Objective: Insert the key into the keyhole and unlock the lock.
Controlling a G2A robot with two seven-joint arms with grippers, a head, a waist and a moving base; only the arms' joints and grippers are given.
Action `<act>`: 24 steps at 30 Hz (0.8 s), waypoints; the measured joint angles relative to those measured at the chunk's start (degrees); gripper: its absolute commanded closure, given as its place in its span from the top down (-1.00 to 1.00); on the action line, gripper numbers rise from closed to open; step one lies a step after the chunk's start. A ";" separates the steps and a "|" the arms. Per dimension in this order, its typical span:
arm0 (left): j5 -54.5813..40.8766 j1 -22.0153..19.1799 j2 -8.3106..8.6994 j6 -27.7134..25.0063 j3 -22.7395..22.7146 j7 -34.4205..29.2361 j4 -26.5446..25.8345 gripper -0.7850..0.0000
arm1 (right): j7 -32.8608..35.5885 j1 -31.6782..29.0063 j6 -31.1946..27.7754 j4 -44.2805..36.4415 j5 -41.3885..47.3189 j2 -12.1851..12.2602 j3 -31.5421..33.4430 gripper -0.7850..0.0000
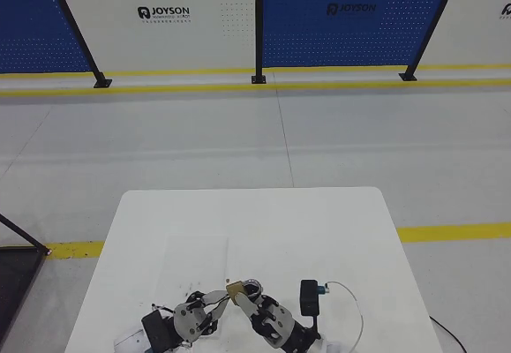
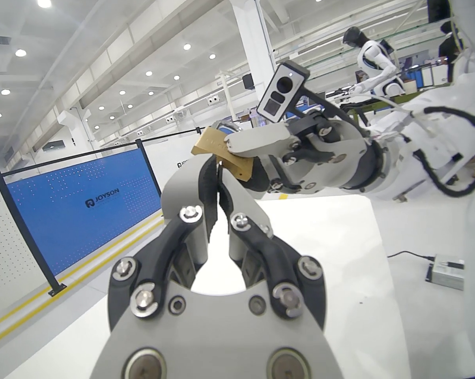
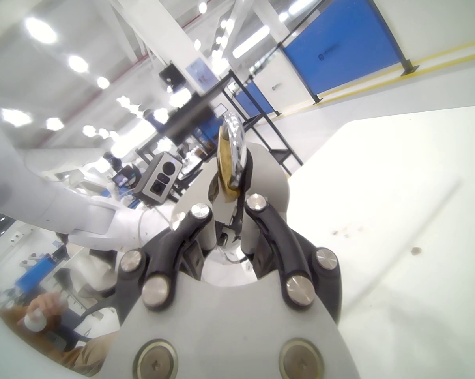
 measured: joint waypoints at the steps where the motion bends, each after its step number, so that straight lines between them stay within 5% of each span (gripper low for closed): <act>1: 0.42 0.03 -0.04 0.72 -0.20 0.13 -0.09 -1.00 | -0.04 0.00 0.02 0.00 0.01 0.01 -0.02 -1.00; 11: 2.24 0.38 -0.49 4.02 -0.95 1.27 -0.51 -0.91 | -0.19 -0.05 0.05 -0.10 0.02 0.13 -0.05 -1.00; 12: 2.00 0.42 -0.54 3.81 -0.97 1.46 -0.51 -0.29 | -0.28 -0.05 0.05 -0.12 0.04 0.13 -0.04 -1.00; 13: 1.47 0.51 -0.60 3.26 -0.97 1.70 -0.56 0.82 | -0.53 -0.06 0.08 -0.14 0.07 0.14 0.00 -1.00; 14: 0.98 0.57 -0.64 2.74 -0.96 1.92 -0.62 1.00 | -0.74 -0.07 0.11 -0.15 0.08 0.14 0.04 -1.00; 24: -8.40 2.15 -0.81 -9.14 -1.14 6.25 -1.39 1.00 | -3.32 0.42 1.16 0.81 0.55 0.01 0.56 -1.00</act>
